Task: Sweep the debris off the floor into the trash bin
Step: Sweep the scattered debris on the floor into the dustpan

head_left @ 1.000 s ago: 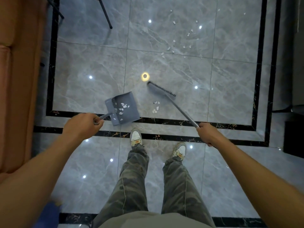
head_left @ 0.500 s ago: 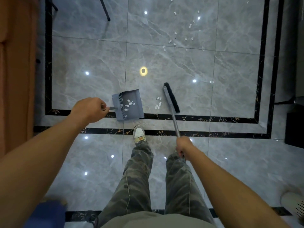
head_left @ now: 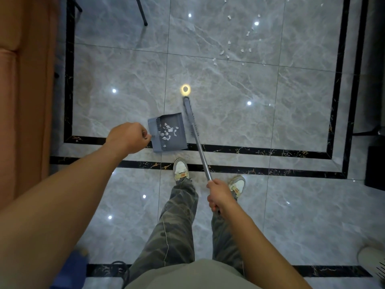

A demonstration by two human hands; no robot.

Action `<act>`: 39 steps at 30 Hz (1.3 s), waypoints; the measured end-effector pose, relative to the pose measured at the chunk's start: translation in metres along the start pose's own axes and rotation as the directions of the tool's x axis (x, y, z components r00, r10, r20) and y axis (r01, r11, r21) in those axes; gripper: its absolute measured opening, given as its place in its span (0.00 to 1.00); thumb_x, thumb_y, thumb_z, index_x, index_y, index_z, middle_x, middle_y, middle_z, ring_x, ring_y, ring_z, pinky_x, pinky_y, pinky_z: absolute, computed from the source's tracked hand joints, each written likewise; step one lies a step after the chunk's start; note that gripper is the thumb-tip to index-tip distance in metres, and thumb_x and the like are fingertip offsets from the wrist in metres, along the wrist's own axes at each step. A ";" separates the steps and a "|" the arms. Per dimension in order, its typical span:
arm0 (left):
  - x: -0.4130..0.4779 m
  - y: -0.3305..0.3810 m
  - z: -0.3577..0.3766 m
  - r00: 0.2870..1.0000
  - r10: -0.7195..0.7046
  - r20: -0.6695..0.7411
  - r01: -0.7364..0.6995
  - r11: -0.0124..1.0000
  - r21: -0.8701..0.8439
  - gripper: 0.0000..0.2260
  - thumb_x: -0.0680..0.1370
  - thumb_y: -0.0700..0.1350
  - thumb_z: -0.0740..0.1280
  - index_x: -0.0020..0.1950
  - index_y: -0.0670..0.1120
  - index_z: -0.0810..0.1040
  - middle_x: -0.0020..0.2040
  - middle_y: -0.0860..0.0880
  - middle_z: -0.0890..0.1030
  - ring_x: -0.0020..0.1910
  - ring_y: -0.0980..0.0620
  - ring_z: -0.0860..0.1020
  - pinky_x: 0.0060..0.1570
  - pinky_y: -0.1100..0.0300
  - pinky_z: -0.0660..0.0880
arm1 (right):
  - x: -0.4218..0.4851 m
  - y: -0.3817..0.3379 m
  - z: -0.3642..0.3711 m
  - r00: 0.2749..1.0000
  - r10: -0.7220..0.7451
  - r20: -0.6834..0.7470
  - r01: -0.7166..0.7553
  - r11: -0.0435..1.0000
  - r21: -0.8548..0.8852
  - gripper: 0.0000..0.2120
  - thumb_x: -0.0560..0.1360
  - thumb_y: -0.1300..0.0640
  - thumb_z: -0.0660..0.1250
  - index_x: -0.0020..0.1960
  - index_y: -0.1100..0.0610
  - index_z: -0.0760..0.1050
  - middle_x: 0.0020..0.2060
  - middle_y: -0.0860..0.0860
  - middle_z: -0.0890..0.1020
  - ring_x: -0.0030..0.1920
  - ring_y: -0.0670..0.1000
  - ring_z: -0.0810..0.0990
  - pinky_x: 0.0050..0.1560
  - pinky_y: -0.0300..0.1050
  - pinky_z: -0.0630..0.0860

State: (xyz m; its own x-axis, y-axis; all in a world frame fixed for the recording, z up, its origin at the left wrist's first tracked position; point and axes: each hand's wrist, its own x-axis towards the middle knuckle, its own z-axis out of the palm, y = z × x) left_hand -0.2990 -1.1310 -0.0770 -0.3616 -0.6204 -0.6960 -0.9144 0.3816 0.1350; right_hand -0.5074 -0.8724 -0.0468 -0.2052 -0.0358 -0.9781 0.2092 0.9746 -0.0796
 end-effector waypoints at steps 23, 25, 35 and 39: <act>-0.033 -0.007 0.003 0.994 -0.107 0.014 0.108 0.991 -0.081 0.21 0.82 0.61 0.64 0.39 0.49 0.83 0.29 0.53 0.79 0.29 0.52 0.77 0.32 0.58 0.74 | -0.023 -0.053 -0.035 0.998 -0.023 0.062 0.017 0.995 0.098 0.13 0.83 0.55 0.59 0.62 0.60 0.74 0.24 0.48 0.68 0.20 0.45 0.63 0.20 0.38 0.60; -0.044 -0.002 0.000 0.989 -0.148 0.016 0.149 0.978 -0.144 0.19 0.82 0.62 0.64 0.42 0.50 0.83 0.31 0.52 0.80 0.32 0.52 0.79 0.31 0.58 0.72 | -0.021 -0.065 -0.053 0.996 -0.079 0.034 0.078 0.996 0.049 0.12 0.82 0.57 0.61 0.63 0.62 0.73 0.25 0.49 0.69 0.19 0.46 0.64 0.19 0.37 0.61; -0.026 0.037 -0.056 0.972 -0.236 -0.010 0.220 0.920 -0.324 0.22 0.82 0.60 0.66 0.37 0.46 0.81 0.30 0.46 0.81 0.28 0.49 0.76 0.31 0.57 0.71 | -0.003 -0.134 -0.143 0.988 -0.153 0.023 0.153 0.988 0.005 0.04 0.81 0.62 0.62 0.54 0.58 0.68 0.30 0.53 0.72 0.22 0.47 0.66 0.20 0.39 0.62; 0.008 0.064 -0.087 0.966 -0.259 -0.008 0.237 0.897 -0.374 0.22 0.83 0.59 0.65 0.37 0.46 0.80 0.31 0.44 0.81 0.27 0.49 0.76 0.31 0.56 0.72 | 0.035 -0.208 -0.184 0.977 -0.214 0.016 0.214 0.975 -0.055 0.04 0.77 0.66 0.63 0.51 0.62 0.74 0.30 0.56 0.76 0.22 0.48 0.67 0.20 0.39 0.64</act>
State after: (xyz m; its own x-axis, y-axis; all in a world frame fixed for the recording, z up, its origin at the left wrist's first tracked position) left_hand -0.3763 -1.1714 -0.0129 -0.1141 -0.7033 -0.7017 -0.9736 -0.0613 0.2198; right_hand -0.7335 -1.0355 -0.0290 -0.2296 -0.2467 -0.9415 0.1080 0.9549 -0.2766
